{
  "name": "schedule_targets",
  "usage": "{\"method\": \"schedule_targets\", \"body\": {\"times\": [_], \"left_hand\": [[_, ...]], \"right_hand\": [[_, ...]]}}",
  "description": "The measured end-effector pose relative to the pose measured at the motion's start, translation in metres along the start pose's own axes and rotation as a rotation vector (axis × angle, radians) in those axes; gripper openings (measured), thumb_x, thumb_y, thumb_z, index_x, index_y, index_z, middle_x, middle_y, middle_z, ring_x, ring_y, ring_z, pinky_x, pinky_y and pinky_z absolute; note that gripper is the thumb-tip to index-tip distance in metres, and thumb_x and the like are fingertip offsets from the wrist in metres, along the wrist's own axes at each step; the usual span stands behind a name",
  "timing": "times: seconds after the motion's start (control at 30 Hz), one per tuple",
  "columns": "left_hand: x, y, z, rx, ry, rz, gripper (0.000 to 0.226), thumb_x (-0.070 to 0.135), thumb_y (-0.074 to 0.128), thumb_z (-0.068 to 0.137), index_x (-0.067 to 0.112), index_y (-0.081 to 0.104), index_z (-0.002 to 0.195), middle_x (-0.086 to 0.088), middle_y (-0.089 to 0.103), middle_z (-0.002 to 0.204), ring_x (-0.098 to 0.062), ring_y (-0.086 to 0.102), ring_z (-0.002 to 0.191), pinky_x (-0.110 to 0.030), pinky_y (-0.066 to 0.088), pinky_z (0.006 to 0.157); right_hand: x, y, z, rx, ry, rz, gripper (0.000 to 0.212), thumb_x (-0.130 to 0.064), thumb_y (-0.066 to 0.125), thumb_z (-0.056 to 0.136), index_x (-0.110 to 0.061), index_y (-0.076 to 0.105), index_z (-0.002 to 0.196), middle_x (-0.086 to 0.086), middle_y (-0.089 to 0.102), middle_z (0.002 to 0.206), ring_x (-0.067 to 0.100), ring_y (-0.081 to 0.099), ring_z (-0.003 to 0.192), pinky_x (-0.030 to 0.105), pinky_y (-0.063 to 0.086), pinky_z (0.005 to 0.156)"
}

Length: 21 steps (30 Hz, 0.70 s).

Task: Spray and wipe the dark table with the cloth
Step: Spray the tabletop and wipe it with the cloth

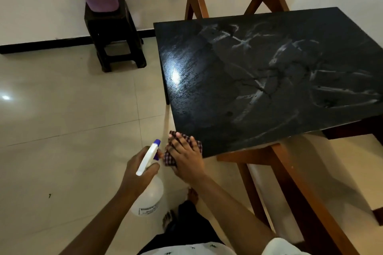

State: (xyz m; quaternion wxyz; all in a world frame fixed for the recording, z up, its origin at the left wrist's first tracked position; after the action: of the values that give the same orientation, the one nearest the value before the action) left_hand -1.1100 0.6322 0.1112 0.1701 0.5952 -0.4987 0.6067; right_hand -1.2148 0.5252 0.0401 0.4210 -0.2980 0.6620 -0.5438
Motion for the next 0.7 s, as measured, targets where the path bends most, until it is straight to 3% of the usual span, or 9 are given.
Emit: {"method": "schedule_targets", "body": {"times": [0.07, 0.17, 0.27, 0.33, 0.4, 0.5, 0.6, 0.7], "left_hand": [[0.003, -0.007, 0.004, 0.008, 0.017, -0.019, 0.031, 0.009, 0.055, 0.068, 0.023, 0.066, 0.093, 0.006, 0.069, 0.090, -0.015, 0.065, 0.081, -0.042, 0.059, 0.067], [0.007, -0.014, 0.009, 0.028, 0.029, -0.046, 0.033, 0.008, 0.052, 0.065, 0.023, 0.066, 0.091, 0.004, 0.069, 0.093, -0.015, 0.065, 0.088, -0.044, 0.059, 0.070], [0.007, -0.017, 0.009, 0.049, 0.025, -0.072, 0.031, 0.010, 0.052, 0.066, 0.022, 0.066, 0.091, 0.005, 0.069, 0.093, -0.016, 0.065, 0.091, -0.041, 0.059, 0.072], [0.004, -0.017, 0.007, 0.052, 0.018, -0.075, 0.030, 0.012, 0.052, 0.065, 0.019, 0.066, 0.091, 0.004, 0.069, 0.093, -0.017, 0.065, 0.090, -0.039, 0.060, 0.071], [0.001, -0.016, 0.006, 0.055, 0.015, -0.083, 0.030, 0.012, 0.052, 0.065, 0.018, 0.066, 0.091, 0.003, 0.069, 0.093, -0.016, 0.065, 0.090, -0.037, 0.060, 0.070], [-0.001, -0.014, 0.005, 0.050, 0.024, -0.111, 0.030, 0.009, 0.051, 0.067, 0.018, 0.066, 0.092, 0.004, 0.068, 0.093, -0.014, 0.064, 0.091, -0.031, 0.060, 0.065], [0.002, -0.011, 0.007, 0.045, 0.033, -0.141, 0.030, 0.009, 0.051, 0.068, 0.019, 0.066, 0.092, 0.003, 0.068, 0.093, -0.014, 0.065, 0.092, -0.026, 0.057, 0.062], [0.007, -0.011, 0.014, 0.042, 0.049, -0.147, 0.030, 0.010, 0.051, 0.067, 0.018, 0.066, 0.091, 0.002, 0.069, 0.093, -0.018, 0.064, 0.092, -0.030, 0.058, 0.065]], "right_hand": [[0.023, -0.009, 0.003, 0.030, 0.016, 0.001, 0.062, -0.039, 0.053, 0.081, -0.024, 0.044, 0.140, 0.000, 0.034, 0.153, 0.022, 0.026, 0.143, 0.051, 0.018, 0.114], [0.067, -0.026, 0.005, 0.093, 0.192, 0.080, 0.065, -0.034, 0.044, 0.077, -0.022, 0.046, 0.141, 0.001, 0.040, 0.150, 0.023, 0.033, 0.140, 0.054, 0.026, 0.113], [0.114, -0.038, 0.004, 0.071, 0.438, 0.068, 0.064, -0.031, 0.045, 0.088, -0.021, 0.029, 0.149, 0.000, 0.023, 0.158, 0.020, 0.013, 0.147, 0.050, 0.009, 0.118], [0.117, -0.041, 0.007, 0.031, 0.485, 0.019, 0.068, -0.034, 0.048, 0.092, -0.019, 0.020, 0.152, 0.002, 0.013, 0.160, 0.019, 0.002, 0.148, 0.045, 0.001, 0.118], [0.097, -0.035, 0.004, 0.010, 0.402, 0.020, 0.075, -0.046, 0.043, 0.090, -0.014, 0.016, 0.152, 0.007, 0.006, 0.161, 0.022, -0.002, 0.148, 0.044, -0.003, 0.118], [0.057, -0.012, -0.016, -0.024, 0.185, 0.005, 0.095, -0.076, 0.020, 0.085, -0.011, 0.009, 0.153, 0.012, -0.002, 0.159, 0.028, -0.006, 0.147, 0.047, -0.005, 0.117], [0.052, -0.003, -0.026, -0.006, 0.123, -0.085, 0.091, -0.075, 0.026, 0.086, -0.016, 0.009, 0.153, 0.014, 0.007, 0.159, 0.030, 0.001, 0.147, 0.048, -0.001, 0.115], [0.069, -0.010, -0.023, -0.013, 0.071, -0.061, 0.081, -0.070, 0.028, 0.089, -0.024, 0.009, 0.153, 0.010, 0.010, 0.160, 0.028, 0.003, 0.147, 0.047, 0.000, 0.116]]}}
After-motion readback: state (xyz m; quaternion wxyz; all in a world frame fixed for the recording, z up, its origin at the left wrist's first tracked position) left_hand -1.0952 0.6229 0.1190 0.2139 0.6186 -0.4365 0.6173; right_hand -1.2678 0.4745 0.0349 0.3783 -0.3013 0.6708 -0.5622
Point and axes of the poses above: each hand's wrist, its own z-axis towards the middle knuckle, its own y-axis out of the palm, x = y × z, the point moved 4 cm from there along z, towards the middle knuckle
